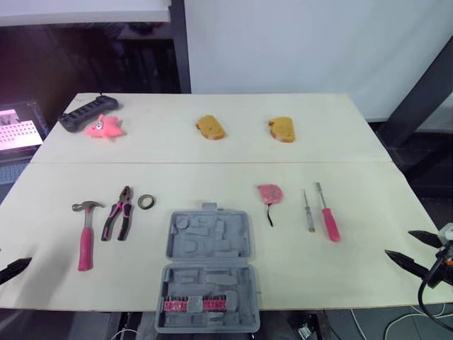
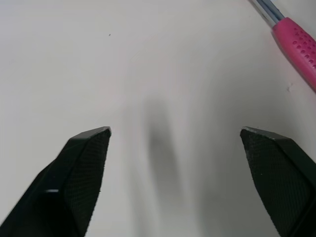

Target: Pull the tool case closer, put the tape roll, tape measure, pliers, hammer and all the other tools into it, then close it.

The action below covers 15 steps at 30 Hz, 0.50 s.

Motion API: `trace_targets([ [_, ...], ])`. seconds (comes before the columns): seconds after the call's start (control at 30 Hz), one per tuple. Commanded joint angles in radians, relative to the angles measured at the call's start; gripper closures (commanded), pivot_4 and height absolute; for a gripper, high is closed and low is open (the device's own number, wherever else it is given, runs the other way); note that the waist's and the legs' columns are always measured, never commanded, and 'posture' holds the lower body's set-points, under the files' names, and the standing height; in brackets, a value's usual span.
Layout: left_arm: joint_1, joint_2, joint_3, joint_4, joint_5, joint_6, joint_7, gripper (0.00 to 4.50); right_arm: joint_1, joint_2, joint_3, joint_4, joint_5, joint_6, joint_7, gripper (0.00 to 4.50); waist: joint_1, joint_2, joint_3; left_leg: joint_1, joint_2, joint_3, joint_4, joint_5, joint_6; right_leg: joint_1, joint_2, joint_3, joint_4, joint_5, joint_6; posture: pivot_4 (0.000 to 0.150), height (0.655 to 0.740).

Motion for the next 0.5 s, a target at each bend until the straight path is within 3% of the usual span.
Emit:
trace_targets([
  [0.03, -0.009, 0.021, 0.032, 0.015, -0.009, -0.022, -0.004, 0.05, -0.009, -0.011, -0.014, -0.003, 0.014, -0.032, -0.001, 0.00, 0.000, 0.000, 0.000, 0.000, 0.000, 0.000, 0.000, 0.000, 0.000, 0.000, 0.000, 0.000, 0.000, 0.000, 0.000, 0.150, 0.7400],
  [0.33, -0.028, -0.034, 0.020, -0.086, -0.032, 0.015, 0.027, 0.05, -0.046, 0.021, 0.038, -0.150, 0.048, 0.039, -0.072, 0.00, 0.000, 0.002, 0.000, 0.000, 0.000, 0.000, 0.000, 0.000, 0.000, 0.000, 0.000, 0.000, 0.001, 0.000, 0.000, 0.150, 0.7400],
  [0.5, -0.106, -0.082, -0.027, -0.250, -0.050, 0.131, 0.080, 0.05, -0.114, 0.058, 0.143, -0.396, 0.132, 0.191, -0.152, 0.00, 0.002, 0.002, 0.000, 0.000, 0.000, 0.000, 0.001, 0.000, 0.000, 0.001, 0.000, 0.000, 0.001, 0.002, 0.003, 0.150, 0.7400],
])
